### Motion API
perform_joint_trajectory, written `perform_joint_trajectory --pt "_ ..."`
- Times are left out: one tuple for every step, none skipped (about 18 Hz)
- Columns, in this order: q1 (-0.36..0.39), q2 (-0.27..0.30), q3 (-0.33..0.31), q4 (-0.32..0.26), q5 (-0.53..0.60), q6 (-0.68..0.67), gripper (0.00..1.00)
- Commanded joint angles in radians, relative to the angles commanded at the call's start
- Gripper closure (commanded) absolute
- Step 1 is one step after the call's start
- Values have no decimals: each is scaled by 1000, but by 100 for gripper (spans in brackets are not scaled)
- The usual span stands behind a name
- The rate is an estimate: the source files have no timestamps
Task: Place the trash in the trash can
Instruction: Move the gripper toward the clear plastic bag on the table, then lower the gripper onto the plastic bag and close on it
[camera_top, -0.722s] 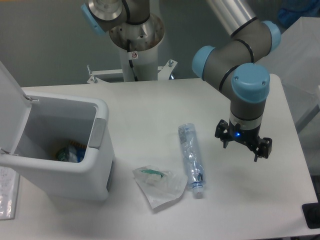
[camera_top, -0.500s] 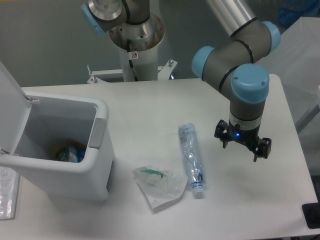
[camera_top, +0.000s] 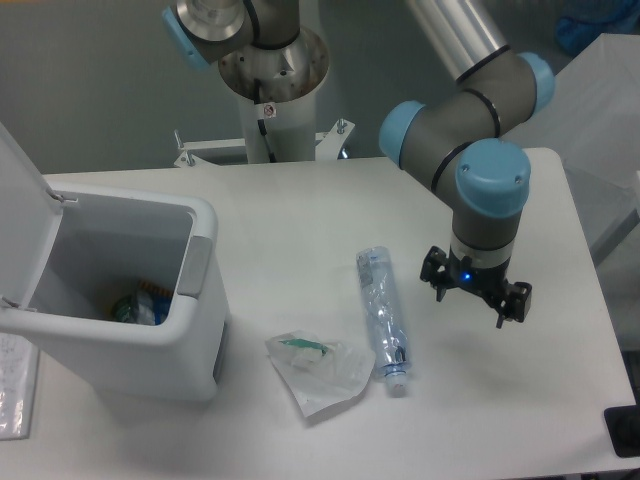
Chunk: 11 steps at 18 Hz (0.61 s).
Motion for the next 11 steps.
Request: perform_joint_trajectory --pt "-14 -6 0 -3 2 -35 0" --pt "-29 -12 2 -6 0 -90 0" --pt "-40 -18 5 -9 3 -153 0" --pt "-46 -23 11 -12 5 -198 0" --pt "-54 -28 14 -15 5 -221 0" --pt "-57 -32 17 -15 5 -232 0" --pt "-58 -34 20 -18 5 -240 0" --pt "-71 -41 29 -23 3 -244 0" --pt "-93 -52 41 -25 0 -246 0" --pt "-113 -60 49 -25 -3 -246 0" --pt "-138 -67 51 -23 -11 -244 0"
